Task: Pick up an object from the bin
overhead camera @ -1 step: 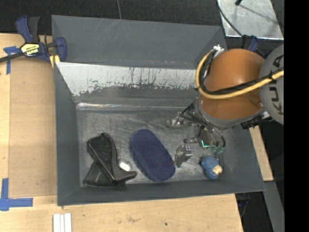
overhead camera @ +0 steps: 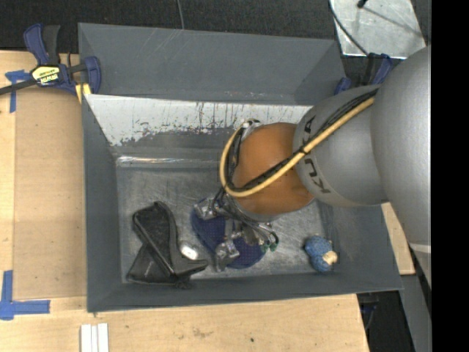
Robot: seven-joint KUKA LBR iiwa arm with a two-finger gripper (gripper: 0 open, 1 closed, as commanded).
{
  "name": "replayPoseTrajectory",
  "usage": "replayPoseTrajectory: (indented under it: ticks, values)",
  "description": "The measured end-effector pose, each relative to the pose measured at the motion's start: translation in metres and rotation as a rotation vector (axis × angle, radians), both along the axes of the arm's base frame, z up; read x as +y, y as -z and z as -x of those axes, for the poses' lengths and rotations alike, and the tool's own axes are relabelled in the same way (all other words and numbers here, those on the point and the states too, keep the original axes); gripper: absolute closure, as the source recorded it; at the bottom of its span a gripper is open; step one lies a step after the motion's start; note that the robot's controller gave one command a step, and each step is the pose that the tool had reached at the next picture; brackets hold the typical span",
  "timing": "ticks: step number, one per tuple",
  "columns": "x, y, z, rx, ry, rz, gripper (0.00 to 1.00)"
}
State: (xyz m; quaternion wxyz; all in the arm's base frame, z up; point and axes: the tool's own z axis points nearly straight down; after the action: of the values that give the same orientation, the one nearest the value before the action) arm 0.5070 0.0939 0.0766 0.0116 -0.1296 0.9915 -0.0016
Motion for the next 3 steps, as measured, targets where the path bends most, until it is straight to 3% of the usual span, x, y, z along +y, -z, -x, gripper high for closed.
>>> replayPoseTrajectory:
  ticks: [1, 2, 3]
  values:
    - [0.001, -0.03, -0.02, 0.018, 0.222, -0.004, 0.0]
    - [-0.026, 0.0, -0.059, 0.013, 0.279, -0.014, 0.0]
    - [-0.039, -0.015, -0.067, 0.013, 0.313, -0.008, 0.0]
